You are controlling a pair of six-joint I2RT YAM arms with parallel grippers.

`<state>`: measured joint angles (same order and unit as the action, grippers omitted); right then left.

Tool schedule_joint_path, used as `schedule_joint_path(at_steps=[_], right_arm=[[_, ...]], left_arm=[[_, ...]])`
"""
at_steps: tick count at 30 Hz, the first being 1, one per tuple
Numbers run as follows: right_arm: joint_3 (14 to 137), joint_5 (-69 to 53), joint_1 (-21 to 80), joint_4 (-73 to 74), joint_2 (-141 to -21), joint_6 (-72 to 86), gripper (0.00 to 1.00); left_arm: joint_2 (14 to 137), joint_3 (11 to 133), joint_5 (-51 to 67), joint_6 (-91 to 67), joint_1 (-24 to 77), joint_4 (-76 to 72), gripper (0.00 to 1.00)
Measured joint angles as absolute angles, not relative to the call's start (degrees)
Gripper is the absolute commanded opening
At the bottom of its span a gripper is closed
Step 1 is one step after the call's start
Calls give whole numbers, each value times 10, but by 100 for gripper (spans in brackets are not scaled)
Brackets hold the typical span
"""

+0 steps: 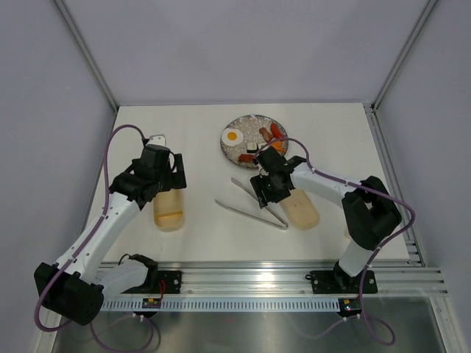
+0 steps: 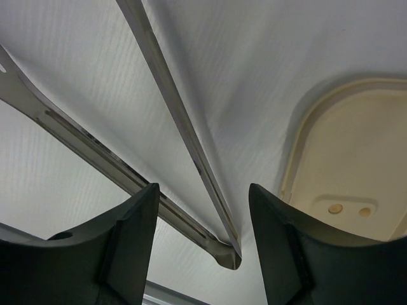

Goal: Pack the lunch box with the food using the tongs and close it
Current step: Pick up the clamp at the center of the board.

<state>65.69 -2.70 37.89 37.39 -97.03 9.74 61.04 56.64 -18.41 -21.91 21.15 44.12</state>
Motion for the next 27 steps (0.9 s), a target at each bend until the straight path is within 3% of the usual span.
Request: schedule_joint_path(at_steps=[8, 12, 18, 21, 22, 23, 27], right_arm=[[665, -32, 387, 360, -1020, 100, 48], [665, -31, 392, 356, -1023, 109, 31], [665, -29, 409, 353, -1022, 153, 24], [659, -30, 412, 351, -1013, 183, 32], [656, -29, 412, 350, -1009, 193, 40], [653, -27, 412, 349, -1004, 202, 61], [641, -25, 412, 344, -978, 221, 87]], left_arm=[[616, 566, -182, -225, 211, 441, 99], [616, 566, -182, -225, 211, 442, 99], [616, 566, -182, -225, 211, 442, 99], [616, 566, -182, -225, 211, 441, 99], [616, 566, -182, -225, 211, 442, 99], [616, 566, -182, -225, 211, 441, 99], [616, 566, -182, -225, 211, 442, 99]])
